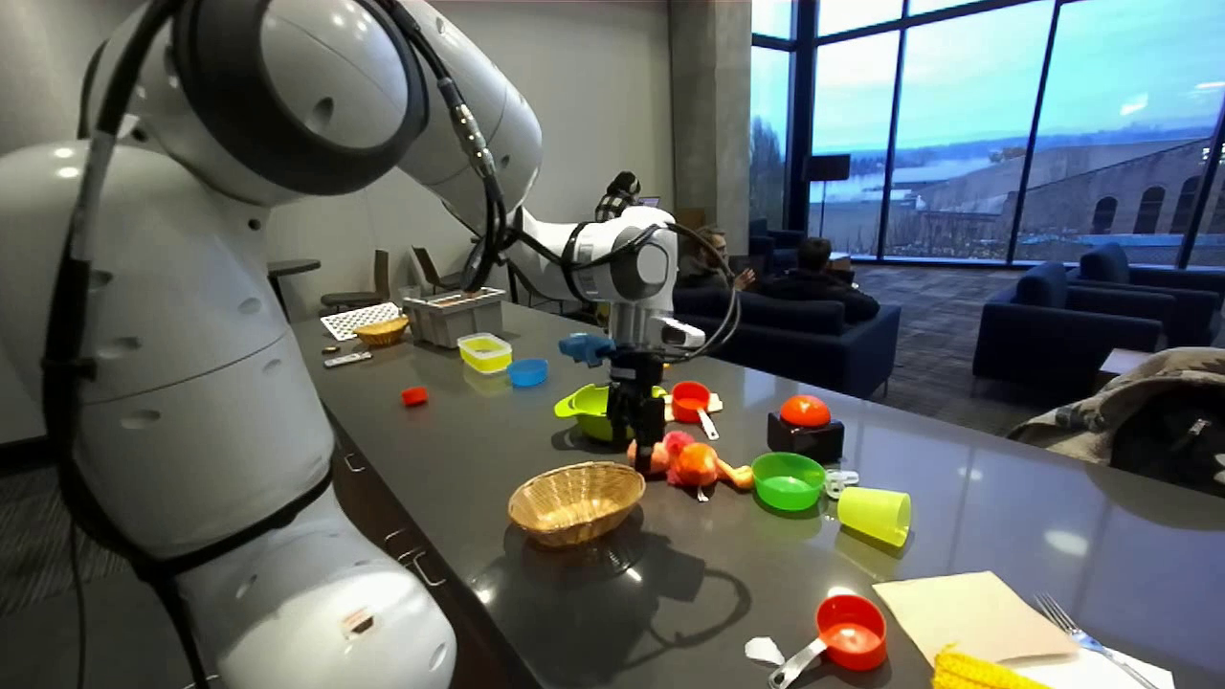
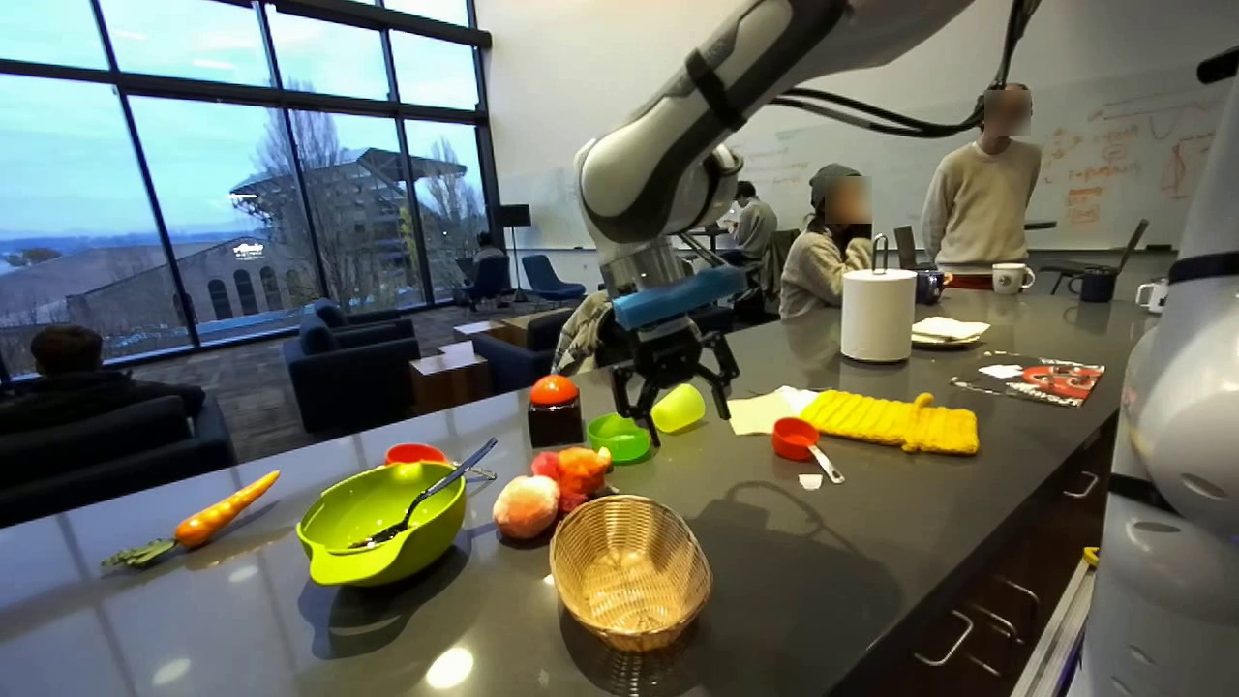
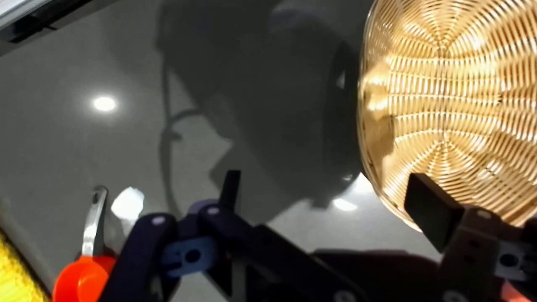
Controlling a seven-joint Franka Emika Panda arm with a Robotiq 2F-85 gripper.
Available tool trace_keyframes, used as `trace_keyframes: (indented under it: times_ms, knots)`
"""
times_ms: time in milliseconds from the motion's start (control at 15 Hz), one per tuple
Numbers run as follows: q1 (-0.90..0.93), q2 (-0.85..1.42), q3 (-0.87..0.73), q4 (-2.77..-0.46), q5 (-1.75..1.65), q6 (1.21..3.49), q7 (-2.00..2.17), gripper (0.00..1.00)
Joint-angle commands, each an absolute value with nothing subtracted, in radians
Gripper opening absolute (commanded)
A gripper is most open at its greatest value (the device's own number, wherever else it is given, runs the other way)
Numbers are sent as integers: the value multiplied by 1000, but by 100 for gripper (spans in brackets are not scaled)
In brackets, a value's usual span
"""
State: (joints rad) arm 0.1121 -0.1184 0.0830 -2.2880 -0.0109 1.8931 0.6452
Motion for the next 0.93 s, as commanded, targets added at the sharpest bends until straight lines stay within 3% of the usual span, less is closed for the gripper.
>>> trace_keyframes:
  times_ms: [0, 600, 867]
  knots:
    - [44, -249, 45, -2489, 71, 2015, 649, 100]
    - [-132, -486, -21, -2803, 66, 2132, 658, 100]
    - [-230, -510, -57, -2787, 37, 2087, 623, 100]
